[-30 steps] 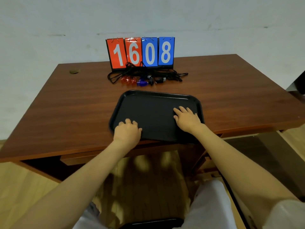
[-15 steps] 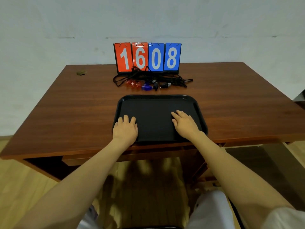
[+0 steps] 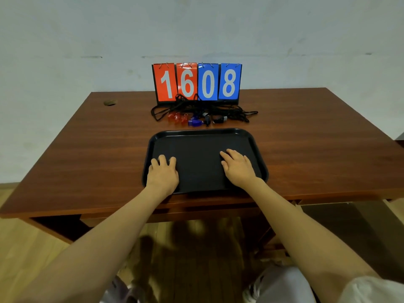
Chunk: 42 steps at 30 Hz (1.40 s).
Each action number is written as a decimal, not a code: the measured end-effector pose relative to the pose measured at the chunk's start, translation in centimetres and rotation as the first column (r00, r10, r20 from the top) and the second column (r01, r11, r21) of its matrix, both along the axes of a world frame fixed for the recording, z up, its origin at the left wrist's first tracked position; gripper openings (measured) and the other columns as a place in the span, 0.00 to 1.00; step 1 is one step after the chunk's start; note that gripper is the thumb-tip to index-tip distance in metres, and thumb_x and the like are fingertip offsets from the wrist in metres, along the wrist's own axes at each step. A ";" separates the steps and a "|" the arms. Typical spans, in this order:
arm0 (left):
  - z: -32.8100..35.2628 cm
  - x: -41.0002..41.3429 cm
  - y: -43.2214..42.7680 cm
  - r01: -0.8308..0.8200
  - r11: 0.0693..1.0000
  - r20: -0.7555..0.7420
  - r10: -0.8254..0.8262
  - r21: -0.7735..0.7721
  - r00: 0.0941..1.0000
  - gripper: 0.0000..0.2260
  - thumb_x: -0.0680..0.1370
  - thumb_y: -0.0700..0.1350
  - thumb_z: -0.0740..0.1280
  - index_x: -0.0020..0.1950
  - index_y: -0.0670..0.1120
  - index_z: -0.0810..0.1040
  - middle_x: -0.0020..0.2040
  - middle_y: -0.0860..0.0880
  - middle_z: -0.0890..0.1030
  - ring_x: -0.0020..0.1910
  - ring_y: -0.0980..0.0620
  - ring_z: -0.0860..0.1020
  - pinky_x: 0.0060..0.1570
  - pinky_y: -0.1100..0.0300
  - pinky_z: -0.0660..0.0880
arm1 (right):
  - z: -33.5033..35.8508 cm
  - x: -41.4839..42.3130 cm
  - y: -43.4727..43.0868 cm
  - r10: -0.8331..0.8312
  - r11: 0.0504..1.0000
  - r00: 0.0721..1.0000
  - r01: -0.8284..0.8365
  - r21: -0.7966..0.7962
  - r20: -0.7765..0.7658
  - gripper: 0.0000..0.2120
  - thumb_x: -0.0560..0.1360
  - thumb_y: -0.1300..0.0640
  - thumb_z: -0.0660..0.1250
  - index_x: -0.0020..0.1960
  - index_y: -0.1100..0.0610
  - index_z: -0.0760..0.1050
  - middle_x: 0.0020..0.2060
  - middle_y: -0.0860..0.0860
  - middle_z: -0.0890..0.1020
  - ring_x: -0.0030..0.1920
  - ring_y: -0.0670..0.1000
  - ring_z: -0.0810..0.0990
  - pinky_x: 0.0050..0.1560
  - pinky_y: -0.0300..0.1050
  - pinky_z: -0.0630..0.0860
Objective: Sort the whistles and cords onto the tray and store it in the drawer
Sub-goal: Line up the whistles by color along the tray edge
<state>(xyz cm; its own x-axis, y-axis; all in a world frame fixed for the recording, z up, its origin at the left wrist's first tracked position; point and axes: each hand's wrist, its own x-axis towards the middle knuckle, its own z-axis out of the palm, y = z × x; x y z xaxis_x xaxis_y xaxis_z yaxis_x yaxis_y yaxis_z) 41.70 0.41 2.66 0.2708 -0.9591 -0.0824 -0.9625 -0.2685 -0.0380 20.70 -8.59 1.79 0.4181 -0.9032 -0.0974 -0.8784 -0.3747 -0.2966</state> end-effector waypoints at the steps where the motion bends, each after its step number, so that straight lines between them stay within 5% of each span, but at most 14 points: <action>1: 0.0 0.1 -0.1 -0.002 1.000 -0.001 0.002 0.009 1.000 0.19 0.82 0.48 0.50 0.71 0.43 0.58 0.69 0.36 0.61 0.65 0.34 0.64 0.62 0.47 0.67 | -0.1 0.1 0.1 -0.002 1.000 1.000 0.002 -0.012 0.003 0.22 0.83 0.51 0.48 0.77 0.51 0.56 0.77 0.51 0.57 0.77 0.52 0.52 0.76 0.53 0.48; 11: 2.4 0.3 -2.8 -0.022 0.996 -0.063 0.027 0.083 0.998 0.20 0.79 0.46 0.57 0.71 0.43 0.61 0.69 0.40 0.62 0.69 0.39 0.63 0.63 0.45 0.67 | 2.5 0.9 -2.0 0.040 0.997 0.999 -0.039 0.069 -0.015 0.20 0.81 0.54 0.56 0.72 0.53 0.64 0.72 0.53 0.65 0.72 0.57 0.62 0.70 0.55 0.63; 17: 4.9 3.2 -7.3 -0.046 0.996 -0.152 0.058 0.077 0.987 0.11 0.77 0.43 0.59 0.56 0.42 0.75 0.57 0.43 0.77 0.51 0.41 0.76 0.46 0.53 0.71 | 4.5 5.2 -6.7 0.116 0.993 0.993 -0.116 0.024 0.000 0.18 0.80 0.56 0.57 0.70 0.54 0.68 0.68 0.54 0.69 0.68 0.57 0.66 0.67 0.55 0.68; 20: 5.7 5.5 -10.5 -0.078 0.994 -0.226 0.095 0.082 0.970 0.11 0.76 0.43 0.60 0.57 0.43 0.76 0.56 0.42 0.78 0.52 0.40 0.77 0.48 0.52 0.73 | 5.1 8.6 -9.7 0.129 0.992 0.991 -0.129 -0.007 0.041 0.20 0.80 0.56 0.59 0.71 0.55 0.66 0.68 0.56 0.69 0.69 0.58 0.66 0.66 0.56 0.68; 28: 3.8 8.6 -18.7 -0.047 0.990 -0.239 0.015 -0.130 0.971 0.20 0.78 0.42 0.58 0.71 0.45 0.65 0.66 0.41 0.68 0.66 0.39 0.66 0.58 0.46 0.69 | 3.9 15.0 -15.9 0.170 0.973 0.983 -0.179 -0.144 -0.072 0.26 0.78 0.50 0.61 0.74 0.53 0.59 0.69 0.55 0.66 0.71 0.56 0.60 0.70 0.52 0.63; 33: 1.9 9.4 -21.1 0.015 1.000 -0.238 -0.018 -0.014 0.971 0.25 0.79 0.46 0.59 0.76 0.49 0.57 0.72 0.42 0.62 0.70 0.38 0.62 0.64 0.45 0.66 | 2.8 17.4 -16.9 0.213 0.967 0.964 -0.232 -0.109 -0.158 0.27 0.80 0.43 0.55 0.76 0.50 0.55 0.74 0.55 0.60 0.77 0.57 0.50 0.75 0.60 0.46; 37: 1.1 9.3 -20.5 0.025 0.999 -0.198 -0.034 -0.047 0.980 0.22 0.79 0.46 0.58 0.73 0.47 0.60 0.68 0.40 0.68 0.67 0.39 0.67 0.62 0.46 0.67 | 1.7 18.3 -16.4 0.219 0.958 0.957 -0.248 -0.142 -0.189 0.26 0.80 0.42 0.53 0.75 0.52 0.58 0.74 0.55 0.60 0.77 0.57 0.47 0.73 0.65 0.38; 42: 1.2 10.2 -18.5 -0.024 0.995 -0.144 0.010 -0.096 0.989 0.21 0.80 0.43 0.58 0.73 0.47 0.60 0.64 0.41 0.71 0.63 0.40 0.70 0.57 0.48 0.70 | 1.6 18.9 -15.3 0.227 0.919 0.954 -0.277 -0.281 -0.198 0.24 0.79 0.45 0.57 0.70 0.57 0.66 0.72 0.54 0.64 0.77 0.55 0.52 0.74 0.64 0.43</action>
